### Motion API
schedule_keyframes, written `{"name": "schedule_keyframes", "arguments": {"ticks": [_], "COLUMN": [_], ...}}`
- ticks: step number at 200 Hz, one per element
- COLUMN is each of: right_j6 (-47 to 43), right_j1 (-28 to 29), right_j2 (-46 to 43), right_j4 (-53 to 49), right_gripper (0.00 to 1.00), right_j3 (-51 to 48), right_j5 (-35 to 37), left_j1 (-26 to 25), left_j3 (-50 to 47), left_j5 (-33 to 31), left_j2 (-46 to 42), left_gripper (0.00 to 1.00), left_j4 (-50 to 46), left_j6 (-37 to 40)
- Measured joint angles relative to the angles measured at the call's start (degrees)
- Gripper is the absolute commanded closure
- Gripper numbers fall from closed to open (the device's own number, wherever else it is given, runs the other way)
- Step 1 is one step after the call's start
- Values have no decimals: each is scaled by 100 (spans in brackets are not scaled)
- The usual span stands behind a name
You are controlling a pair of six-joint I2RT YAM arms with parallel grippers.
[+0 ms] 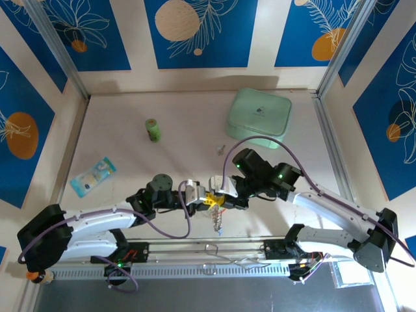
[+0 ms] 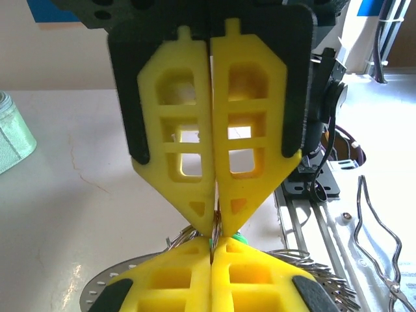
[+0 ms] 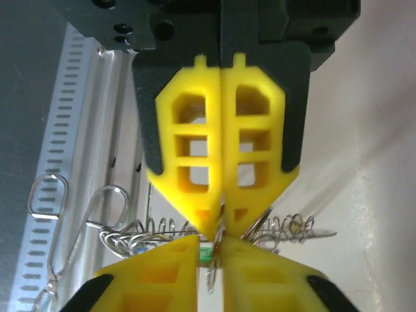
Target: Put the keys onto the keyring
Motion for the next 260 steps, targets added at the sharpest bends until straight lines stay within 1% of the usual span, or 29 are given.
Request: {"name": "schedule_keyframes", "arguments": {"ticks": [17,40,67,99,142,177,193,236,249,260], "right_j6": [179,496,774,927,992,1001,1016,1019,1019,1019], "right_j1": [-254,-551,-597,-597,-597,-597,-599,-599,-603,-603], "right_j2": [-505,-1036,-1113,-1110,-997,-964,-964,-837,-702,-634], "right_j4": [391,848,1165,1342,1445,1436,1416,1353,1351,1342], "right_gripper": [68,67,68,70,82,97,100,100,97,91], "right_j3": [-393,-872,-1130,-1176,-1178,-1178,-1178,-1178,-1178,-1178], "right_j5": [-306,-597,-758,-813,-828,-824,-820,-761,-763,-767], "left_j1": [0,0,0,0,0,0,0,0,0,0], "left_j3": [-59,-254,-490,-505,-505,-505,-505,-505,-505,-505], "left_j5": [-83,-114,-118,-109,-105,-107,-105,-101,-103,-103], "left_j2": [-105,-142,-101,-15,-2,15,15,15,20,20], "left_gripper": [100,100,100,100,100,100,100,100,100,100], "left_j4": [142,535,981,1167,1272,1270,1268,1370,1364,1335], "left_j6": [-7,-68,-225,-326,-328,-326,-326,-328,-328,-326]}}
